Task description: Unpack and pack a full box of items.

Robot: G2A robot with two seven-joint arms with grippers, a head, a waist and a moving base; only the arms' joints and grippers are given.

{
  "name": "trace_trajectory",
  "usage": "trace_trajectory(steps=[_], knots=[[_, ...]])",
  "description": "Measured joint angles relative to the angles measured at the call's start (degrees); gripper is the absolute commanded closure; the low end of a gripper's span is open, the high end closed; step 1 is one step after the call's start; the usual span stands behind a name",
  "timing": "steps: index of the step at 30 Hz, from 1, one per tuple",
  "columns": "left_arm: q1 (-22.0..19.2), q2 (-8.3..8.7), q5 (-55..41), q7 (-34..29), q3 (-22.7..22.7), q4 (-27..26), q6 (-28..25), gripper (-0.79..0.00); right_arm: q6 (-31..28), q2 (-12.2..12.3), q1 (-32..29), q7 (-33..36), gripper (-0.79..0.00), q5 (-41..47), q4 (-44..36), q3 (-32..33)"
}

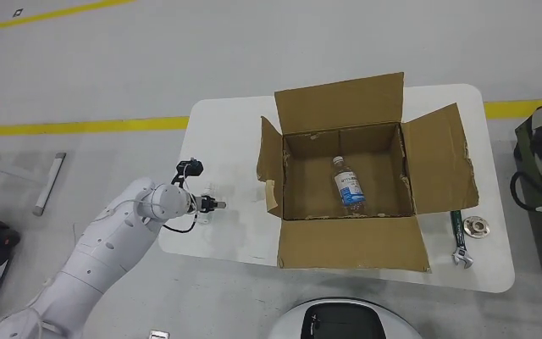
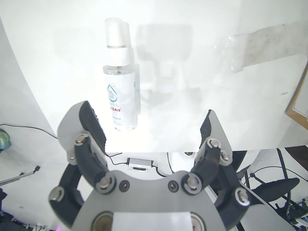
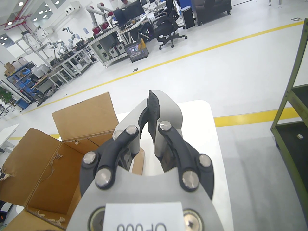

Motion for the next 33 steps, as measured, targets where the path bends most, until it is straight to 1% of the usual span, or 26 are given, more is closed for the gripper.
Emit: trace_trajectory(steps=[6,7,8,9,10,12,15,16,17,21,24,25,27,28,30,33], knots=[[1.0,-1.23,1.0,1.3,-0.7,4.4,-2.0,-0.785,0.0,0.0,0.0,0.0,-0.034,0.0,0.0,0.0],[1.1,-1.45,1.1,1.4,-0.8,4.9,-2.4,-0.767,0.0,0.0,0.0,0.0,-0.034,0.0,0.0,0.0],[1.1,-1.67,1.1,1.6,-0.9,5.4,-2.9,-0.680,0.0,0.0,0.0,0.0,-0.031,0.0,0.0,0.0],[1.3,-1.95,1.1,1.9,-1.1,6.0,-3.6,-0.619,0.0,0.0,0.0,0.0,-0.028,0.0,0.0,0.0],[1.4,-2.16,1.1,2.2,-1.2,6.4,-4.1,-0.597,0.0,0.0,0.0,0.0,-0.028,0.0,0.0,0.0],[1.5,-2.69,1.4,2.7,-1.4,7.4,-4.8,-0.606,0.0,0.0,0.0,0.0,-0.028,0.0,0.0,0.0],[1.7,-3.57,1.8,3.0,-1.5,8.8,-5.2,-0.536,0.0,0.0,0.0,0.0,-0.025,0.0,0.0,0.0],[1.8,-3.83,2.0,3.0,-1.5,9.2,-5.3,-0.406,0.0,0.0,0.0,0.0,-0.025,0.0,0.0,0.0],[1.8,-4.09,2.2,3.0,-1.6,9.6,-5.5,-0.376,0.0,0.0,0.0,0.0,-0.028,0.0,0.0,0.0],[1.9,-5.22,3.0,2.9,-1.8,11.5,-6.2,-0.326,0.0,0.0,0.0,0.0,-0.025,0.0,0.0,0.0],[1.9,-5.99,3.8,3.0,-1.9,13.0,-6.5,-0.342,0.0,0.0,0.0,0.0,-0.025,0.0,0.0,0.0],[1.8,-6.21,4.0,3.0,-2.0,13.4,-6.6,-0.314,0.0,0.0,0.0,0.0,-0.028,0.0,0.0,0.0],[1.8,-6.71,4.2,2.9,-2.2,14.3,-6.9,-0.296,0.0,0.0,0.0,0.0,-0.025,0.0,0.0,0.0],[1.7,-6.93,4.3,2.8,-2.3,14.7,-7.1,-0.151,0.0,0.0,0.0,0.0,-0.025,0.0,0.0,0.0],[1.7,-7.42,4.7,2.8,-2.5,15.6,-7.4,0.000,0.0,0.0,0.0,0.0,-0.028,0.0,0.0,0.0],[1.6,-8.01,5.0,2.7,-3.0,16.7,-7.9,0.000,0.0,0.0,0.0,0.0,-0.028,0.0,0.0,0.0]])
